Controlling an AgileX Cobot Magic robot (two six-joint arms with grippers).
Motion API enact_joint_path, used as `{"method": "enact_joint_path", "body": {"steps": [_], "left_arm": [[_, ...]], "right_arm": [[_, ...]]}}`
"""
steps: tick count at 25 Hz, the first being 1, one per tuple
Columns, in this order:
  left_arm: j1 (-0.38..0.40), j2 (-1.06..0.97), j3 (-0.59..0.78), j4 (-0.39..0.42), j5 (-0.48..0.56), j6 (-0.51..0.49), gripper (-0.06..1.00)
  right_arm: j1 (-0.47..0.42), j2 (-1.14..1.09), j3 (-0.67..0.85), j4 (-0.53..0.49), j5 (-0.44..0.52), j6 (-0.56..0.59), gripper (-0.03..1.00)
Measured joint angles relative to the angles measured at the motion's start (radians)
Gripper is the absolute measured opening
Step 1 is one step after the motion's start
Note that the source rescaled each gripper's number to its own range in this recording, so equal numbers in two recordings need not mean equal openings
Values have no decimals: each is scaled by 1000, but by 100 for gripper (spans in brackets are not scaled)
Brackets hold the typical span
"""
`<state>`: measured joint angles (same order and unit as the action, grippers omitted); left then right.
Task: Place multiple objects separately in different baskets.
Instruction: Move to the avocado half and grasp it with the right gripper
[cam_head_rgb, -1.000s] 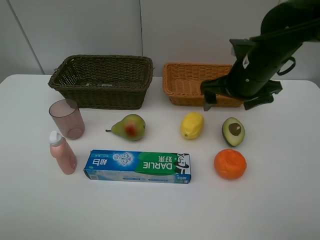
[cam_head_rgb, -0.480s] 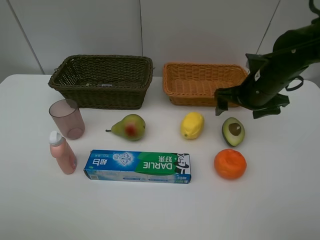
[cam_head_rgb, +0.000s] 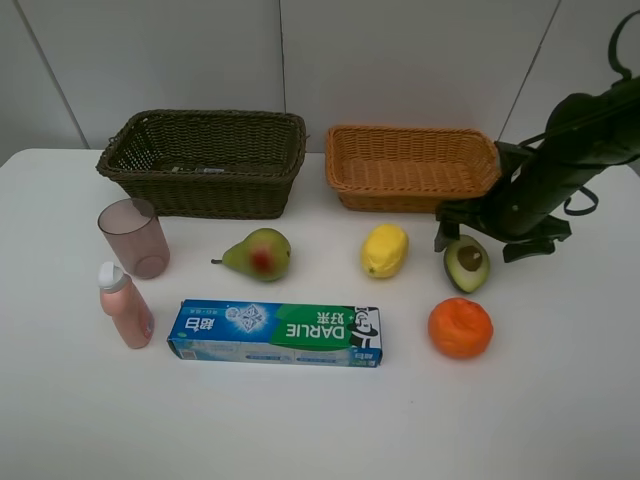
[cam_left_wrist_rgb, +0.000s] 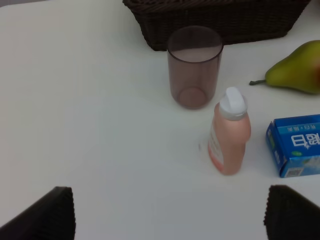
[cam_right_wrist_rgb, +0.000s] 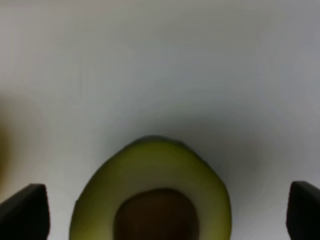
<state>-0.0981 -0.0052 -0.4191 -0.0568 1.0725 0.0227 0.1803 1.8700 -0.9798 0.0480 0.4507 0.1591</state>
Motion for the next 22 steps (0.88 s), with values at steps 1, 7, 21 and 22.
{"method": "enact_joint_path", "body": {"steps": [1, 7, 21, 22], "left_arm": [[0, 0, 0, 0, 0, 0, 100], [0, 0, 0, 0, 0, 0, 100], [0, 0, 0, 0, 0, 0, 100], [0, 0, 0, 0, 0, 0, 100]], "right_arm": [[0, 11, 0, 4, -3, -4, 100], [0, 61, 0, 17, -22, -11, 100], [0, 68, -3, 20, -25, -15, 100], [0, 68, -3, 22, -25, -17, 100]]}}
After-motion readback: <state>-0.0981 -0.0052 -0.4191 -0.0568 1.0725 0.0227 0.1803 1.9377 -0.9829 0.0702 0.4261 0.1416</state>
